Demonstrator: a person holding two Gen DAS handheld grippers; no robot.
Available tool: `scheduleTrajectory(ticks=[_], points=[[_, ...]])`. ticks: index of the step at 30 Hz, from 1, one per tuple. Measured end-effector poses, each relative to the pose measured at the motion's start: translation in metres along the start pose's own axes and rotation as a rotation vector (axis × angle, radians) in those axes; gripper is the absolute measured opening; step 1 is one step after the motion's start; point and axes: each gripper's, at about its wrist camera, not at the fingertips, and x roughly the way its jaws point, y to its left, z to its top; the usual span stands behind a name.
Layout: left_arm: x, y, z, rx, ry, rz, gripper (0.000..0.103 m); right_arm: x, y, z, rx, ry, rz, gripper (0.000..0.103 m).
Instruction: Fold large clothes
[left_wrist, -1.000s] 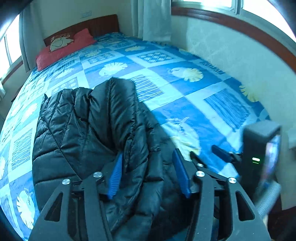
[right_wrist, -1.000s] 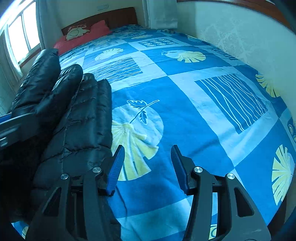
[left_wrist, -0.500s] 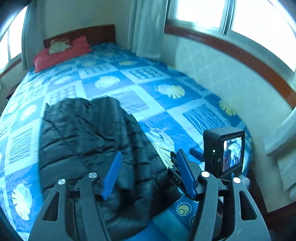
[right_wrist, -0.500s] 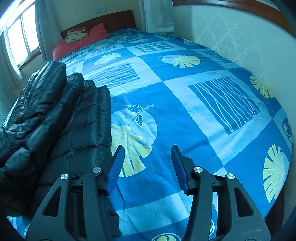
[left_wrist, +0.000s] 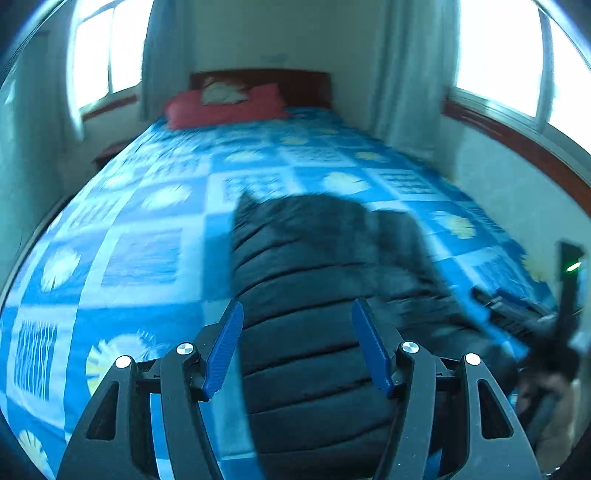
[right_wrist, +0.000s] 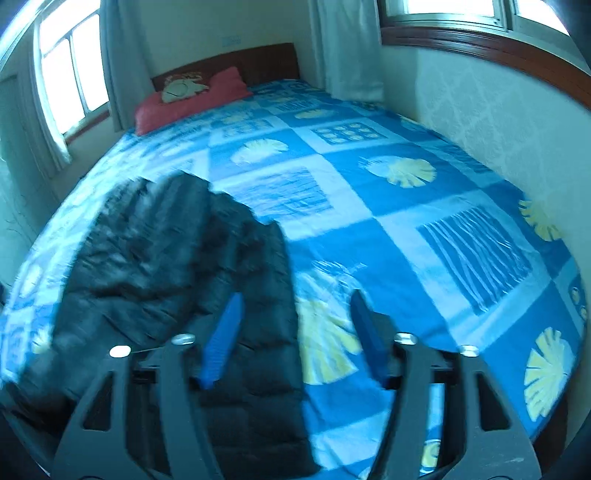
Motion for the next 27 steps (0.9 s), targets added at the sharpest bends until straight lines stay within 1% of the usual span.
scheduleTrajectory(ticks=[1,3,4,5,9,10,11,12,13,14,16,18,20,22,23,25,27], points=[[0.005,0.008,-0.005,-0.016,0.012,0.005,0.061,0.001,0.005,0.002,0.002,0.005,0.019,0.066],[0.016,0.021,-0.015,-0.044,0.036,0.010,0.061,0.004,0.018,0.008,0.009,0.021,0.076,0.073],[0.020,0.026,-0.020,-0.055,0.044,0.007,0.061,0.007,0.023,0.009,0.009,0.031,0.089,0.078],[0.025,0.030,-0.025,-0.066,0.053,0.003,0.061,0.014,0.030,0.009,0.003,0.059,0.098,0.079],[0.040,0.039,-0.036,-0.075,0.073,-0.006,0.061,0.039,0.043,0.000,0.003,0.162,0.125,0.078],[0.042,0.038,-0.038,-0.077,0.079,-0.012,0.061,0.045,0.043,-0.003,0.009,0.188,0.161,0.062],[0.044,0.039,-0.040,-0.082,0.082,-0.022,0.061,0.051,0.043,-0.006,0.014,0.212,0.184,0.040],[0.046,0.039,-0.041,-0.090,0.083,-0.036,0.061,0.053,0.044,-0.006,0.003,0.216,0.177,0.036],[0.047,0.039,-0.040,-0.096,0.081,-0.045,0.061,0.053,0.045,-0.004,-0.020,0.203,0.174,0.029],[0.047,0.039,-0.039,-0.102,0.077,-0.057,0.061,0.051,0.042,-0.002,-0.022,0.189,0.171,0.024],[0.047,0.040,-0.036,-0.115,0.064,-0.088,0.061,0.053,0.032,0.003,0.004,0.176,0.154,0.021],[0.048,0.036,-0.032,-0.116,0.059,-0.131,0.061,0.060,0.018,0.006,0.011,0.172,0.109,0.021],[0.054,0.028,-0.030,-0.101,0.071,-0.163,0.061,0.071,0.004,0.006,0.017,0.178,0.074,0.021],[0.065,0.018,-0.030,-0.078,0.095,-0.189,0.061,0.081,-0.001,0.003,-0.006,0.188,0.045,0.022],[0.073,0.014,-0.031,-0.066,0.103,-0.195,0.061,0.087,-0.003,0.000,-0.028,0.194,0.032,0.023],[0.087,0.009,-0.033,-0.046,0.123,-0.171,0.066,0.097,-0.005,-0.005,-0.050,0.203,0.027,0.024],[0.102,0.006,-0.035,-0.028,0.145,-0.144,0.068,0.103,-0.007,-0.008,-0.043,0.213,0.037,0.026]])
